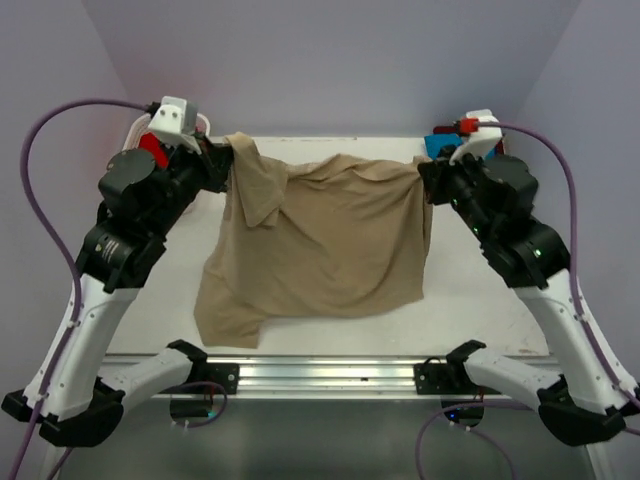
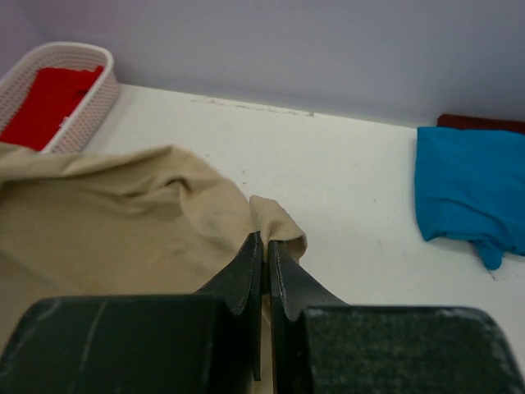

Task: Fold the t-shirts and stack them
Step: Flatten out the tshirt

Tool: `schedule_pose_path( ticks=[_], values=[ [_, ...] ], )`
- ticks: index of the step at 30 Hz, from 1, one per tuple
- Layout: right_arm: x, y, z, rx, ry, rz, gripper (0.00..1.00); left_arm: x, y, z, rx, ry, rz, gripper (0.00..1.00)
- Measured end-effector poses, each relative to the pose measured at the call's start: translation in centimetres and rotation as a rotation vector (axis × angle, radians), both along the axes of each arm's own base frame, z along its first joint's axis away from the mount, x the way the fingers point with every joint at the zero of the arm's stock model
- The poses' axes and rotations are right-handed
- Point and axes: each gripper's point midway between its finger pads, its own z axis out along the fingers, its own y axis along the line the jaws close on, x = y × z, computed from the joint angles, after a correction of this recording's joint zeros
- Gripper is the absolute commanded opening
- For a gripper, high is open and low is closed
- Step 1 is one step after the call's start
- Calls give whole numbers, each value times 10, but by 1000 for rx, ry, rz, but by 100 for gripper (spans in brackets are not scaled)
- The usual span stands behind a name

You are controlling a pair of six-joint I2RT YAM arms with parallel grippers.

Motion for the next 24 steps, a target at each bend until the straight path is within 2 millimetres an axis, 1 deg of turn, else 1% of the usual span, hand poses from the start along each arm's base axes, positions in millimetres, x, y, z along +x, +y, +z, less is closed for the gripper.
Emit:
schedule_pose_path(
  ticks=[1,2,4,5,6,7,8,11,12,14,15,16,17,18,19,20,21,22,23,24],
  values=[
    [-11,-3,5,19,-19,18,0,-7,2,-3,-1,4,-8,0],
    [-26,-6,16,42,-51,43,0,-19,5,0,-11,-12,-19,0],
    [-63,-15,44,102,-143,100,0,-51,17,14,-44,-70,-41,0],
    [-90,-23,63,142,-213,134,0,-78,27,28,-81,-124,-57,0],
    [-112,-30,78,172,-269,161,0,-105,37,43,-117,-186,-71,0],
    [-131,-37,88,196,-314,180,0,-125,45,55,-143,-236,-82,0],
    [-156,-46,101,224,-368,203,0,-156,57,71,-188,-304,-99,0],
    [-218,-71,133,282,-509,252,0,-247,92,120,-306,-507,-155,1],
    [-234,-77,140,293,-542,263,0,-274,101,135,-336,-564,-176,2],
    [-254,-84,152,301,-580,277,0,-313,112,158,-372,-652,-210,4],
    [-261,-87,157,304,-595,274,0,-331,114,167,-376,-694,-222,4],
    [-263,-88,159,303,-598,265,0,-343,114,173,-372,-721,-222,4],
    [-262,-88,161,303,-597,260,0,-349,112,178,-362,-746,-219,3],
    [-257,-88,162,304,-588,244,0,-351,108,182,-352,-761,-216,3],
    [-247,-87,161,300,-569,224,0,-347,105,181,-341,-755,-206,3],
    [-234,-85,160,296,-545,198,0,-334,101,180,-333,-735,-189,3],
    [-216,-81,157,287,-511,170,0,-313,97,177,-328,-705,-170,3],
    [-193,-76,149,273,-466,137,0,-285,93,168,-321,-661,-143,2],
    [-173,-71,141,258,-426,113,0,-249,87,152,-306,-588,-112,2],
    [-145,-63,123,229,-357,83,0,-218,81,136,-290,-528,-85,2]
  ],
)
